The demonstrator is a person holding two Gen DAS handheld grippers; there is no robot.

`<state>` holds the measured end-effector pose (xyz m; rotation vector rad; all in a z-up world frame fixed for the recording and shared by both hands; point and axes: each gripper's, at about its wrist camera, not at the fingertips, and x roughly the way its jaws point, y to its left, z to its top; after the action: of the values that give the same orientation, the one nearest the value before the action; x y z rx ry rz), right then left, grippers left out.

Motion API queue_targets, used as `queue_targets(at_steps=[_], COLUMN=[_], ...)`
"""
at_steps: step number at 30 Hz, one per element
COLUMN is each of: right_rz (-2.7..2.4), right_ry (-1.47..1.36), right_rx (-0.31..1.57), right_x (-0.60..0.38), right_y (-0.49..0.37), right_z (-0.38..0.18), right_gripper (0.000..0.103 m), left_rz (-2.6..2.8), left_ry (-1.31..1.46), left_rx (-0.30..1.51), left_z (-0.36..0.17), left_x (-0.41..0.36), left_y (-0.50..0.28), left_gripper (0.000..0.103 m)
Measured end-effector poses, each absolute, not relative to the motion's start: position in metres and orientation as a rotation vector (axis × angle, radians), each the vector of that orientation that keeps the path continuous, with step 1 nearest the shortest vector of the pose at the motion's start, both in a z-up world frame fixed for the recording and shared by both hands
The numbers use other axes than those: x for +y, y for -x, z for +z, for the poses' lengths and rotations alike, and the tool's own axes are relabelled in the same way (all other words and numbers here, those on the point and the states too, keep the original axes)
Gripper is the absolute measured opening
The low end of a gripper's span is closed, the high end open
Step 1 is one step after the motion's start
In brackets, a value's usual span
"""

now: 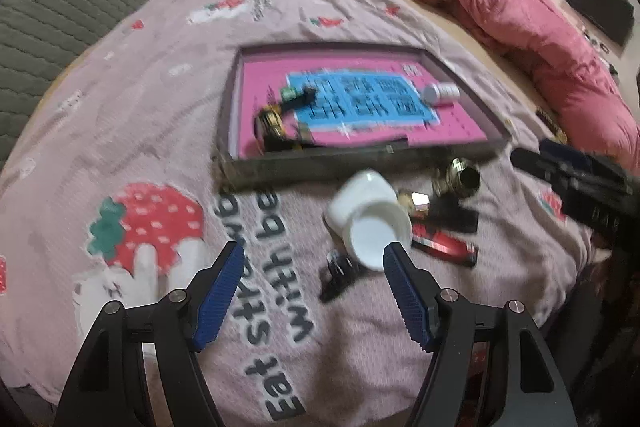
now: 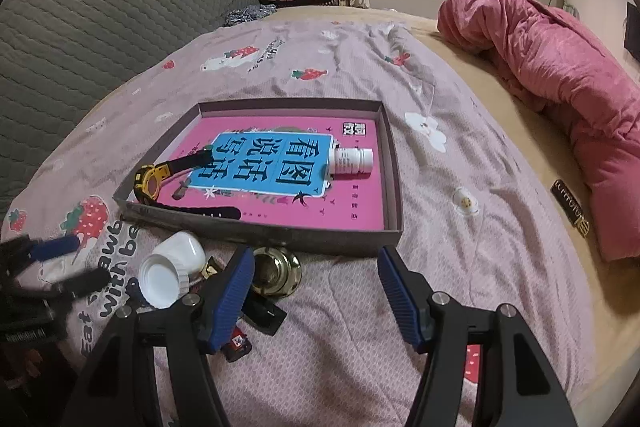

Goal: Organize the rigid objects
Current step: 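Withdraw both grippers from the tray back toward the remaining objects, then move the left gripper to the black hair clip while the right gripper approaches the silver metal ring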

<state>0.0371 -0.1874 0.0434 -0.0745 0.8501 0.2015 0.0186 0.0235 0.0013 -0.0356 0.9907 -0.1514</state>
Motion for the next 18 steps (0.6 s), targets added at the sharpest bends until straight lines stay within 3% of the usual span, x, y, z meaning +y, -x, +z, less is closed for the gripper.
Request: queue_targets(at_steps=[18], right_rz=[0.226], right_ry=[0.086], right_rx=[0.876], right_x=[-0.180], right_y=[-0.028], right_z=[0.034], right_gripper=[0.064], left_rz=[-0.185], left_ry=[-0.029], left_rx=[1.051], left_z=[-0.029], left_x=[0.017], left_y=[-0.014], left_gripper=[0.073])
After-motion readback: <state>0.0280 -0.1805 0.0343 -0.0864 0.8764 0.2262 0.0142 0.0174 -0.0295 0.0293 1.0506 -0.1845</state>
